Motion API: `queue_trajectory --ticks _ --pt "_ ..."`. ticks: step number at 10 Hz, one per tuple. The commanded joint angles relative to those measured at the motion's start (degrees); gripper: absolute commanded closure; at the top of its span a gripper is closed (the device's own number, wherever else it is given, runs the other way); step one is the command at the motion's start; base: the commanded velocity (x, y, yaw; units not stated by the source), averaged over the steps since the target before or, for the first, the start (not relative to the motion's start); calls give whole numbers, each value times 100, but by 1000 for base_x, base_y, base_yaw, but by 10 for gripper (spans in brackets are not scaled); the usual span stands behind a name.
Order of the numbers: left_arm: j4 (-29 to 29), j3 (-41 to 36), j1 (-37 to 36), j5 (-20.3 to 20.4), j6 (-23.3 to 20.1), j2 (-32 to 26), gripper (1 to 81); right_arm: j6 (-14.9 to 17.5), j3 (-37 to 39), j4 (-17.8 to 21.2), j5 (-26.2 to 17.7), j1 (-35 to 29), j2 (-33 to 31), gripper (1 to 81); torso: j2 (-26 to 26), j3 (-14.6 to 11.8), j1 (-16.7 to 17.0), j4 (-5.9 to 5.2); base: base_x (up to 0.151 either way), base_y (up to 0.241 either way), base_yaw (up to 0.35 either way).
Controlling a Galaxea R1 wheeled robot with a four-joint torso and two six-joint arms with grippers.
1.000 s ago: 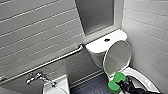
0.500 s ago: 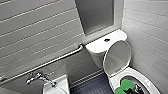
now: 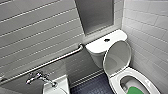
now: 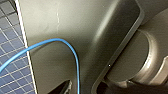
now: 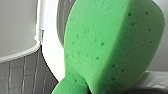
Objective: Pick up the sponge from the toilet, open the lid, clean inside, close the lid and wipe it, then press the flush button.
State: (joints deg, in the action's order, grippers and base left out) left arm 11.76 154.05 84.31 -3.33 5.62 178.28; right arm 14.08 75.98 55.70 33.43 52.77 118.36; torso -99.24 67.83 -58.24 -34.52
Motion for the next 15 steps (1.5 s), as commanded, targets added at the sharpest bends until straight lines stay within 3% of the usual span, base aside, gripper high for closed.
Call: queue_trajectory --ticks 1,5,7,9,10,11,14,15 --pt "-16 2 72 -511 -43 -81 10 25 -1005 -515 205 562 -801 811 0 0 0 0 0 0 0" --pt "-7 -7 64 -511 -52 -90 10 -107 -1719 -1114 1043 1583 -1312 811 0 0 0 0 0 0 0" --pt "-7 -33 12 -502 -52 -125 10 -73 -1939 -1219 1070 1978 -1453 811 0 0 0 0 0 0 0" --pt "-43 -446 -120 -520 -52 -389 10 7 -1711 -1219 806 2487 -1127 811 0 0 0 0 0 0 0" --pt "-43 -877 -164 -520 -35 -661 10 148 -1403 -1219 402 2690 -864 811 0 0 0 0 0 0 0" --pt "-43 -1435 -208 -546 -26 -993 10 373 -1010 -1289 96 2839 -489 811 0 0 0 0 0 0 0" --pt "1 -2494 -357 -599 -43 -1558 10 1062 -313 -1290 -249 3165 331 811 0 0 0 0 0 0 0" --pt "10 -2643 -401 -608 -43 -1628 10 1211 -120 -1298 -302 3252 534 811 0 -126 0 274 0 0 0"
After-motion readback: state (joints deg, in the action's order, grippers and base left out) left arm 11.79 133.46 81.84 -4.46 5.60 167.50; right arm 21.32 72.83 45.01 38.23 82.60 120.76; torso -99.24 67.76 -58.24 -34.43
